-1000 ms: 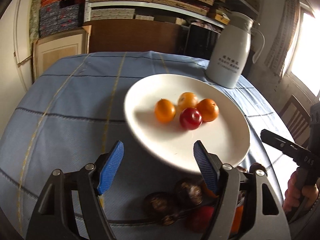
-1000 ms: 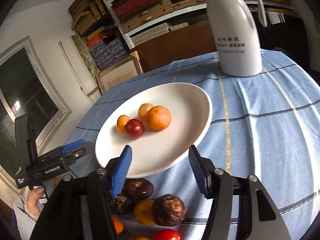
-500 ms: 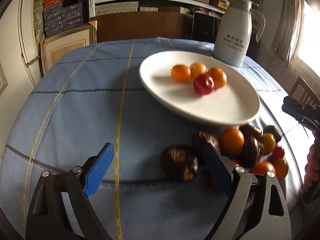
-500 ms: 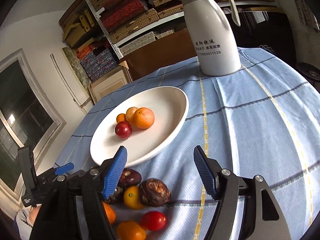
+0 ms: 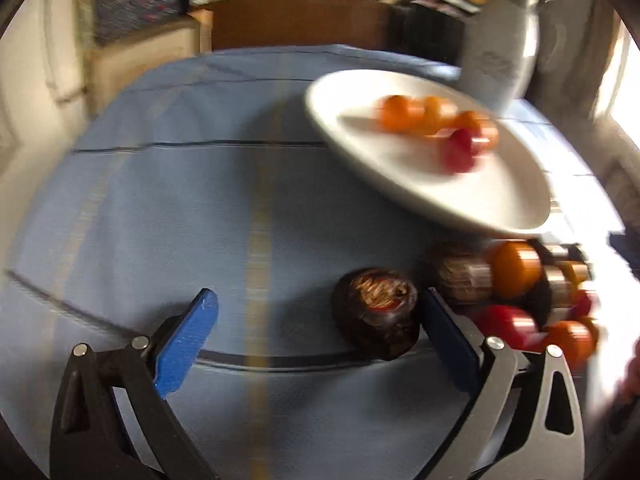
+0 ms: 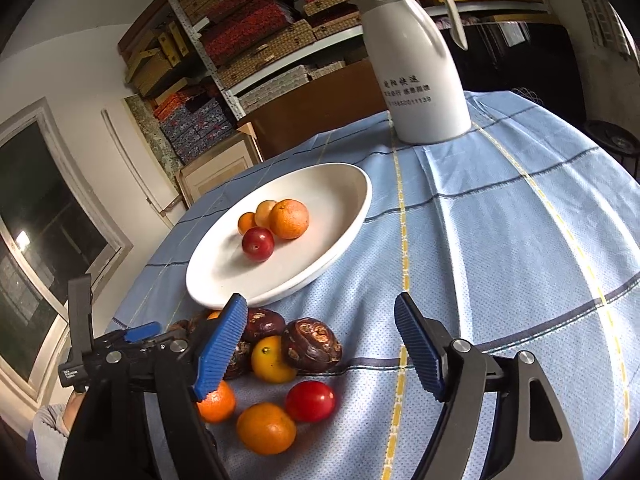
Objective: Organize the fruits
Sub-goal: 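Move the left tool to the dark brown date while the right tool grasps a red tomato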
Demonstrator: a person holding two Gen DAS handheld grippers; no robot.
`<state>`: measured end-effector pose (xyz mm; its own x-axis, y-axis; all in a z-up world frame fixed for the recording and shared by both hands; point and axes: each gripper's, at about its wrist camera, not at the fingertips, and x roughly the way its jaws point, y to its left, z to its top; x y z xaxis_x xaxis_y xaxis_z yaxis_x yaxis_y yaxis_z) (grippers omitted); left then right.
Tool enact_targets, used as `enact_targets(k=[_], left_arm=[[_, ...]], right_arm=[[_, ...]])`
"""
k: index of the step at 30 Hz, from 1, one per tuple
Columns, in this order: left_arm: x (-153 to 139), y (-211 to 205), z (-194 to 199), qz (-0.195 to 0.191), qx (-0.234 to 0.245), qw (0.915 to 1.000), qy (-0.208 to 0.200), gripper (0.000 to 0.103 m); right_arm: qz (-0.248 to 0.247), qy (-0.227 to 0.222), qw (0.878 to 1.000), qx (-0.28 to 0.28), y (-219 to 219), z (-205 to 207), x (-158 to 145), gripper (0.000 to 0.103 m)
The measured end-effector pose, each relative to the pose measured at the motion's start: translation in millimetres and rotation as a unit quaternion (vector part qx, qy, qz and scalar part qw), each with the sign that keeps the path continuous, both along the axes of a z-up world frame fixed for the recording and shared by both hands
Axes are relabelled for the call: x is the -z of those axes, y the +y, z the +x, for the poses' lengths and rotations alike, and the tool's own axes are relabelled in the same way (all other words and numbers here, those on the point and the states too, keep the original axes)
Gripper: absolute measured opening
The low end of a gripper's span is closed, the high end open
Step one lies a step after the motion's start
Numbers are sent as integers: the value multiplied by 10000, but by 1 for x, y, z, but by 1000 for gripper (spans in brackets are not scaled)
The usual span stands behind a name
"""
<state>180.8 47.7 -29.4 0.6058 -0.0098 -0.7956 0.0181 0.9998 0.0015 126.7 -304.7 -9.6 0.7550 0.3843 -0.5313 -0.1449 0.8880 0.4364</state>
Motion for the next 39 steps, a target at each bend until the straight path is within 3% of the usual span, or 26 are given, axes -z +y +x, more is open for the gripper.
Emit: enact_targets(k=[4,11,15,23,27,29,39], left_arm=[[-4,20,-7,-165,-282,9994,-129,97],[-4,8,-11,91,-18,9998,-153,97],[-1,6,-8,10,45,10000,-26,97],[4,7,-3,-78,7,9999,95,98],[5,4,-1,56,7,9999,136,99],[5,3,-2,51,6,9999,141,99],[6,4,-1,64,-3,9999,133,99]], right_arm=[[183,32,9998,50,-7,-2,1,77],[8,7,9999,-144,4,-8,0,77],[-160,5,9993,-324,13,-17,1,77],[-93,529,9956,-772,22,-22,16,76],[146,688,9942,-816,17,-18,21,64],[262,795,9928,-857,15,-15,25,50],[315,1090,9898,-858,17,-4,37,42]])
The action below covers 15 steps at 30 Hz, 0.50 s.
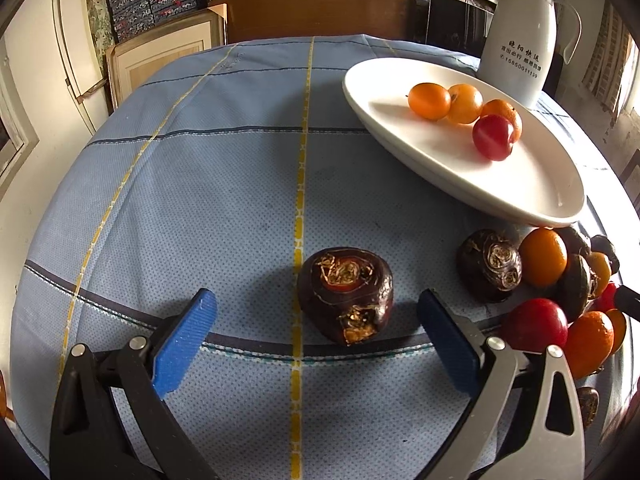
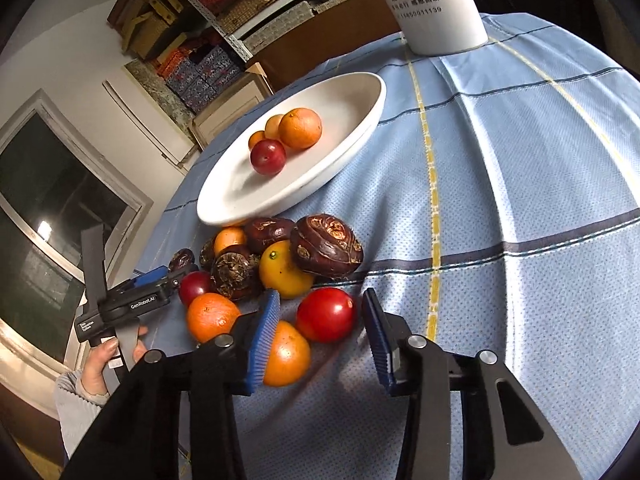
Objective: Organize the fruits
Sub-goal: 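Move the left tool to the dark brown date while the right tool grasps a red tomato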
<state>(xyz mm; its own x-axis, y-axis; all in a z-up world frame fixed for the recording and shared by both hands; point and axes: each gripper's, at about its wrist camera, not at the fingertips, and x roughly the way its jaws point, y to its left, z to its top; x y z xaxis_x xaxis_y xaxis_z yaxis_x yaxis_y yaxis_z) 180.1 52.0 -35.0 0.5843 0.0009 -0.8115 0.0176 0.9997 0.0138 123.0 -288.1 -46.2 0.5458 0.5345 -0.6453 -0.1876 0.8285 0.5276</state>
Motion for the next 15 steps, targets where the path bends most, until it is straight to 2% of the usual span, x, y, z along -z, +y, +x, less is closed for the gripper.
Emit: enact_targets(k=[7,8,9,11,13,15], left_arm=[[-3,6,1,-270,46,9996,-79,99],[-3,7,1,-300,45,9995,-92,99],[-3,7,1,-319,44,9994,-94,98],[-4,9,1,-353,35,9993,-119,94],[-5,11,3,-292,-17,9995,-142,83],[-5,10,4,-246,-39,9996,-145,80]], right_arm=[[195,111,9997,-45,-5,6,4,40],[251,181,9995,-14,-8,9,7,33],[320,216,9993,6,-11,10,8,31],[354,220,9991,10,-12,11,9,31],[52,85,9999,-53,-3,8,6,31],[-13,67,9999,-84,0,8,6,31]])
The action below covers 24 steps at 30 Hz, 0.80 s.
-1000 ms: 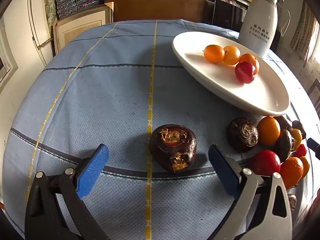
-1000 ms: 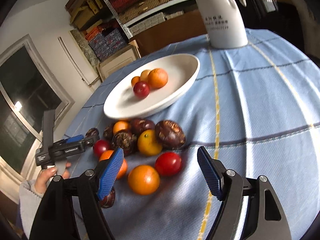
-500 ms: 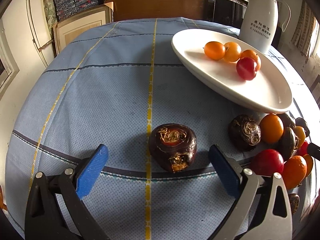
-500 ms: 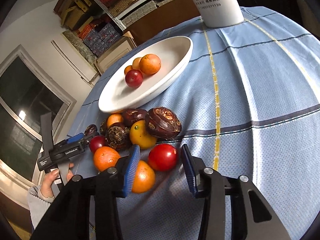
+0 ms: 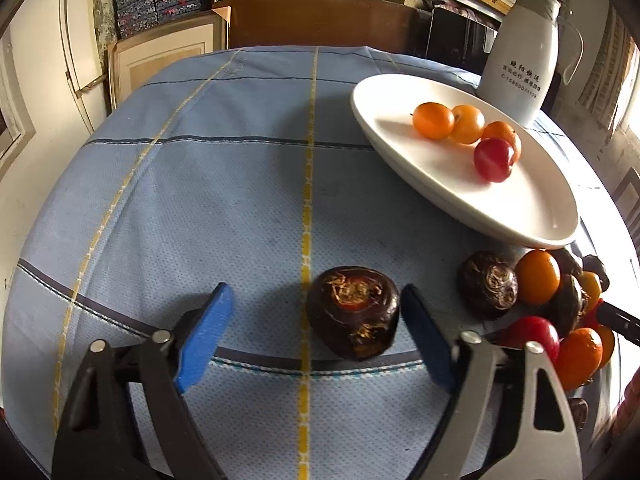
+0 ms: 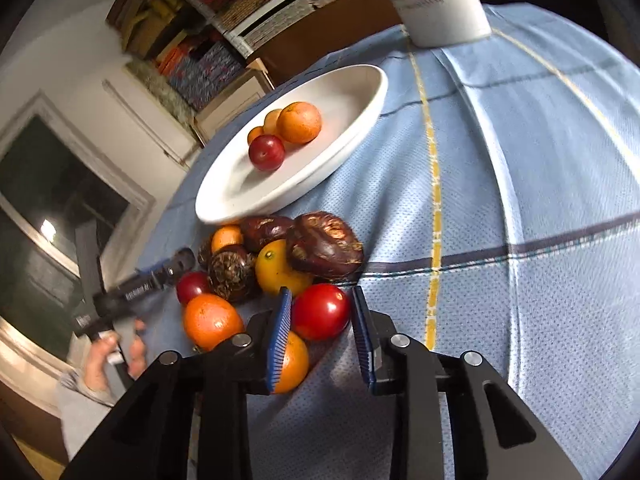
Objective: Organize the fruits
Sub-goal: 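Move the left tool to the dark brown date while the right tool grasps a red tomato, then place the brown date with the left tool while the right tool places the tomato on the plate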
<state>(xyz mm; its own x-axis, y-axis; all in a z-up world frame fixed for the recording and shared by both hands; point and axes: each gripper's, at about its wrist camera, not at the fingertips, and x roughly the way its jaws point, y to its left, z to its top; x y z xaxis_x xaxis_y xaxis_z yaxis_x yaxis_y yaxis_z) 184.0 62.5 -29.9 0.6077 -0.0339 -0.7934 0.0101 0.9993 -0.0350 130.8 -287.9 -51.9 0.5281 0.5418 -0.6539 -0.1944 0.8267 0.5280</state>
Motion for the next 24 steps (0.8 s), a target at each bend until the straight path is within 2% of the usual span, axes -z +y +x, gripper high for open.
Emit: enact_targets(k=[2,3,4,6,8,12,15,21,24], left_arm=[[0,-2,0,58,16,10000,-7,76],[-1,-3,-1,70,52,10000,-24,70],[-2,-6,-1,71,141,9999,-59,58],[-3,-9,-3,81,278,9995,-104,43],[-4,-8,-4,46,299,9995,-117,43],[-7,3,-8,-320,214,9991,-199,43],[-17,4,-16,-448,203,9979,-420,43],[-47,-13,-20,-692,456,9933,-806,43],[-60,-32,-1,-594,625,9927,-838,43]], right_arm=[[1,-4,10000,0,0,0,0,31],[-10,-17,10000,0,0,0,0,30],[9,-19,10000,1,-1,1,-1,29],[110,7,9999,29,-4,0,0,29],[174,-5,9998,77,-7,0,0,29],[265,-113,9995,117,-11,-3,-4,29],[411,-338,9984,178,-16,-9,-12,29],[524,-678,9961,188,-17,-7,-32,28],[432,-757,9961,95,-7,15,-54,28]])
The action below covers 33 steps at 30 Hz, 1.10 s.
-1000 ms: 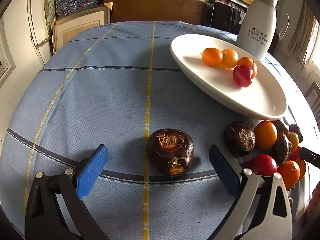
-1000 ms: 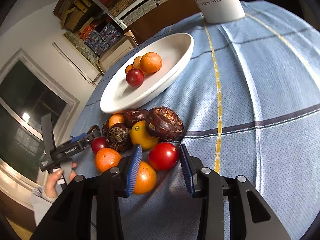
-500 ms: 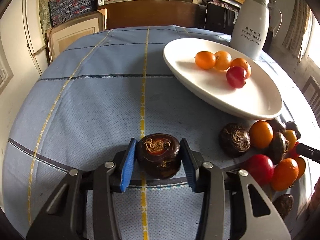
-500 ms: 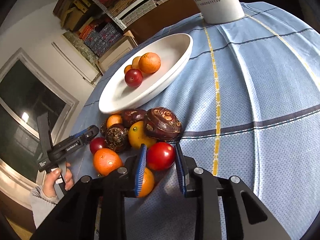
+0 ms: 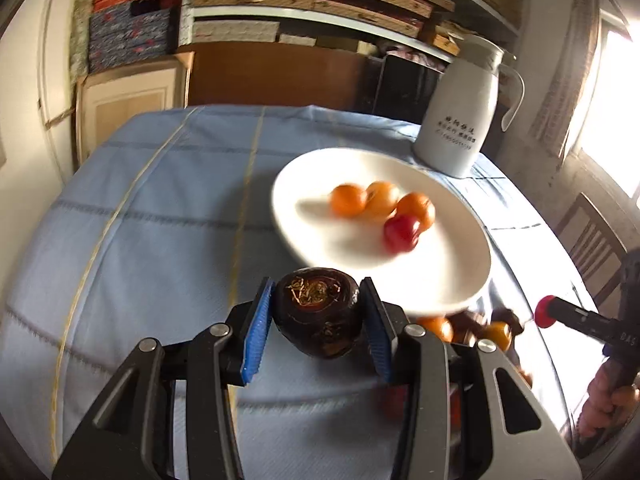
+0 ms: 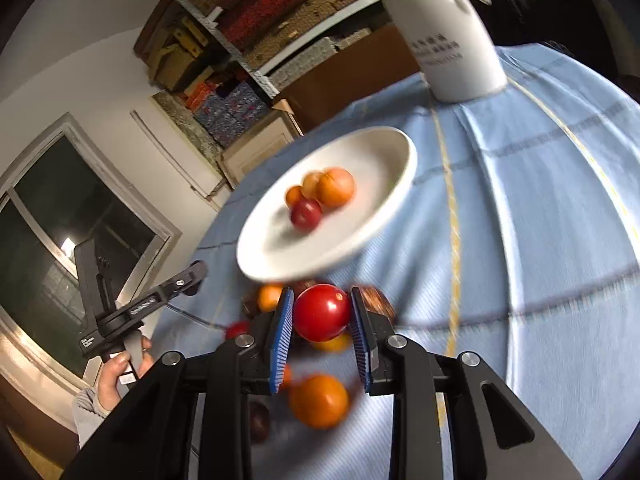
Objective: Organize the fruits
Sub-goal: 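Place the brown date with the left tool while the right tool places the tomato on the plate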
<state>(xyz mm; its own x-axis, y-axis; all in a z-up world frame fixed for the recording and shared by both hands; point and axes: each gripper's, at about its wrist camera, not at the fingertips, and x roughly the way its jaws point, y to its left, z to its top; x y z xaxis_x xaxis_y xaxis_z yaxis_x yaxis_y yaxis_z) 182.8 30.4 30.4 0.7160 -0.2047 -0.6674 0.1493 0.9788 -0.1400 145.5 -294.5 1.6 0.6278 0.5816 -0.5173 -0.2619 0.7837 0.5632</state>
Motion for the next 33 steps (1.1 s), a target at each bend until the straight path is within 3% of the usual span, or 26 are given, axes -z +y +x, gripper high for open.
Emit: enact_targets(k=[4,9,10,11,13,19,24,28,33], left_arm=[[-2,-29,35,228,137,9996,46,43],[18,-46,62,416,197,9986,244,44],[21,-47,63,460,197,9984,255,50],[22,-47,64,488,217,9982,269,54],[21,-44,62,464,179,9986,202,72],[17,-37,46,591,10,9982,3,90],[24,-22,30,553,-158,9983,51,93],[28,-9,11,473,-339,9983,74,97],[34,-6,-3,480,-382,9980,148,98]], right_arm=[[-403,-82,9991,-51,23,38,-15,28],[-709,9,9975,11,41,72,0,29],[-754,23,9971,-6,41,73,3,31],[-781,-5,9969,-5,40,72,4,31],[-758,-55,9971,73,36,68,2,35],[-613,-174,9976,258,23,54,0,45],[-466,-74,9978,464,9,43,6,50],[-371,-83,9972,647,-2,25,7,64],[-232,-53,9962,839,-15,6,11,74]])
